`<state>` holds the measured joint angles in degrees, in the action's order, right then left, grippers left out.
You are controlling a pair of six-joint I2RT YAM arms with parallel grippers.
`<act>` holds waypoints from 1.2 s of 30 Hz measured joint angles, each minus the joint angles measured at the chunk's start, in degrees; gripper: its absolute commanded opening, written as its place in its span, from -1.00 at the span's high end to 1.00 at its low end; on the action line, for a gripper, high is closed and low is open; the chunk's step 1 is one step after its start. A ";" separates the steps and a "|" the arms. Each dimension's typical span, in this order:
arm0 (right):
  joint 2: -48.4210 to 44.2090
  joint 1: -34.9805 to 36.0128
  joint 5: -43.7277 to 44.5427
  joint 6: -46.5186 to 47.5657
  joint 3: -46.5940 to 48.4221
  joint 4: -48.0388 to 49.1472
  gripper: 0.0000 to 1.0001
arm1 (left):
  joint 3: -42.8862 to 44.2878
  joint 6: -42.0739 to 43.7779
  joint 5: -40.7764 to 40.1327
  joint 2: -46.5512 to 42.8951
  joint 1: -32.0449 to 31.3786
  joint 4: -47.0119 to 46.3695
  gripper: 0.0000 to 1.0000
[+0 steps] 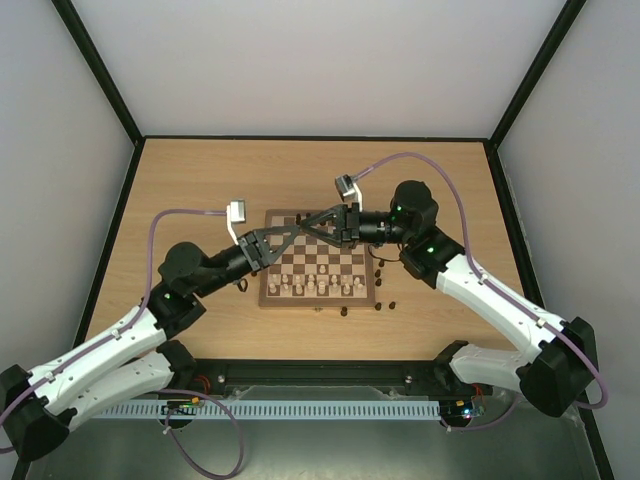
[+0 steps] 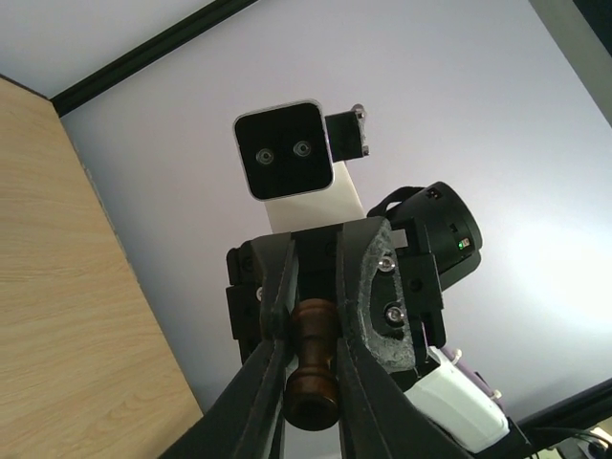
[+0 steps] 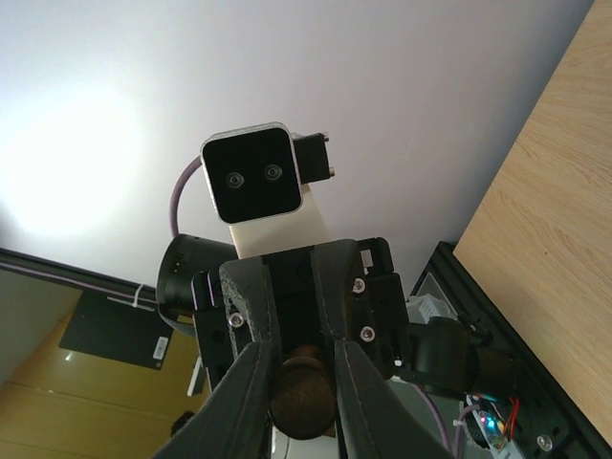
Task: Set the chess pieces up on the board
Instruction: Place the chess piece on the chessboard.
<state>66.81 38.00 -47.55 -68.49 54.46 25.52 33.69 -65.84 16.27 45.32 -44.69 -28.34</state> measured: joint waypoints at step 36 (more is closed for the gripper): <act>-9.05 -6.08 20.00 34.27 8.24 -48.09 -0.50 | 61.44 34.91 -18.86 53.72 13.86 78.40 0.72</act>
<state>57.76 31.92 -27.55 -34.22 62.70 -22.57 95.13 -30.94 -2.59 99.04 -30.83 50.06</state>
